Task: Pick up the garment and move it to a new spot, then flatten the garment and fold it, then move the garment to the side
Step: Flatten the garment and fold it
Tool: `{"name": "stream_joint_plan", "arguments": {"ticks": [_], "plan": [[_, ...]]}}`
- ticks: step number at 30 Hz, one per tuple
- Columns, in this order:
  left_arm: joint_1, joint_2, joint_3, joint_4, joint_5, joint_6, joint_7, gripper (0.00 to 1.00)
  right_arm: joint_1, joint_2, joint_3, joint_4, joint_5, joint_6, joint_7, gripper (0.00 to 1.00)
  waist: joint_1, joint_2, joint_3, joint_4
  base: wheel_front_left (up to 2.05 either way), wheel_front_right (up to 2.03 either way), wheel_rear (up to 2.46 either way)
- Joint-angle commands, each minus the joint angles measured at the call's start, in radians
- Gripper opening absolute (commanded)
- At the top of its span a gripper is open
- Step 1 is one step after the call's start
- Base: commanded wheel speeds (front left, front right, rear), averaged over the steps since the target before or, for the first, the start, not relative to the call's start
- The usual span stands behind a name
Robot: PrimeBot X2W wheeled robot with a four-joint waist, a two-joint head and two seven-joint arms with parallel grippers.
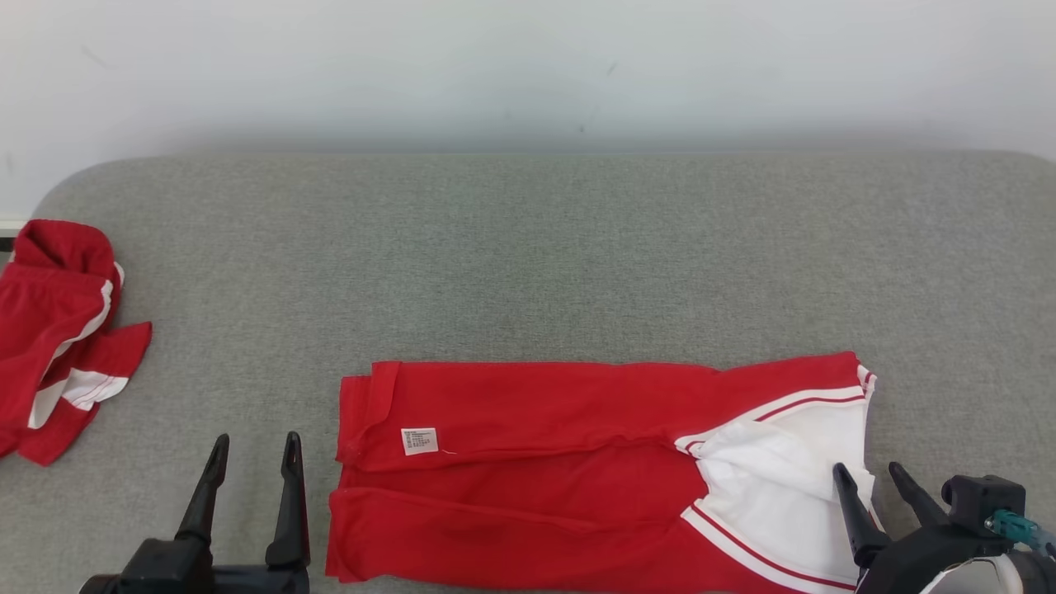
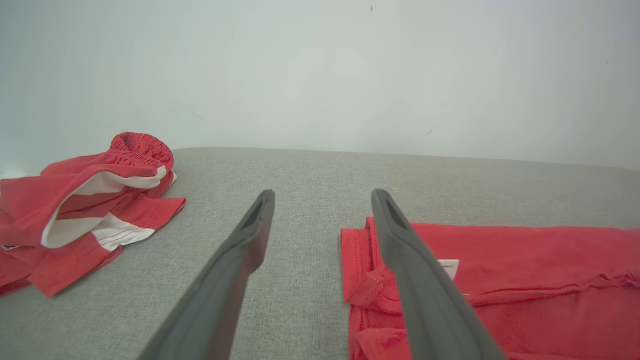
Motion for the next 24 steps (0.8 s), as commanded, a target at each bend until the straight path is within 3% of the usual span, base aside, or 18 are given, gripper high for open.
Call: {"name": "stream_joint_plan", "arguments": {"ticks": [1, 13, 14, 15, 16, 17, 24], "plan": [[0.017, -0.008, 0.015, -0.007, 0.016, -0.011, -0.003, 1.00, -0.008, 0.001, 0.001, 0.018, 0.006, -0.003, 0.009, 1.00, 0.0001, -0.0001, -0.008, 0.013, 0.00, 0.00, 0.00], [0.068, -0.071, 0.082, -0.019, 0.104, -0.056, -0.003, 1.00, -0.052, 0.026, 0.050, 0.178, 0.031, -0.003, 0.069, 1.00, 0.0001, -0.0001, -0.011, 0.031, 0.00, 0.00, 0.00], [0.069, -0.074, 0.085, -0.019, 0.106, -0.057, -0.003, 1.00, -0.055, 0.028, 0.058, 0.196, 0.035, -0.003, 0.082, 0.84, 0.0001, -0.0001, -0.010, 0.032, 0.00, 0.00, 0.00], [0.069, -0.077, 0.088, -0.020, 0.106, -0.059, -0.003, 1.00, -0.058, 0.031, 0.066, 0.210, 0.040, -0.003, 0.095, 0.37, 0.0001, -0.0001, -0.009, 0.032, 0.00, 0.00, 0.00], [0.069, -0.080, 0.090, -0.019, 0.109, -0.062, -0.003, 1.00, -0.062, 0.033, 0.074, 0.222, 0.043, -0.003, 0.104, 0.07, 0.0001, -0.0001, -0.008, 0.033, 0.00, 0.00, 0.00], [0.068, -0.082, 0.091, -0.018, 0.111, -0.065, -0.003, 1.00, -0.067, 0.034, 0.082, 0.231, 0.048, -0.003, 0.111, 0.00, 0.0001, -0.0001, -0.007, 0.034, 0.00, 0.00, 0.00], [0.071, -0.091, 0.105, -0.026, 0.119, -0.075, -0.003, 1.00, -0.103, -0.012, 0.078, 0.264, 0.091, -0.004, 0.084, 0.00, 0.0001, -0.0001, -0.008, 0.028, 0.00, 0.00, 0.00]]}}
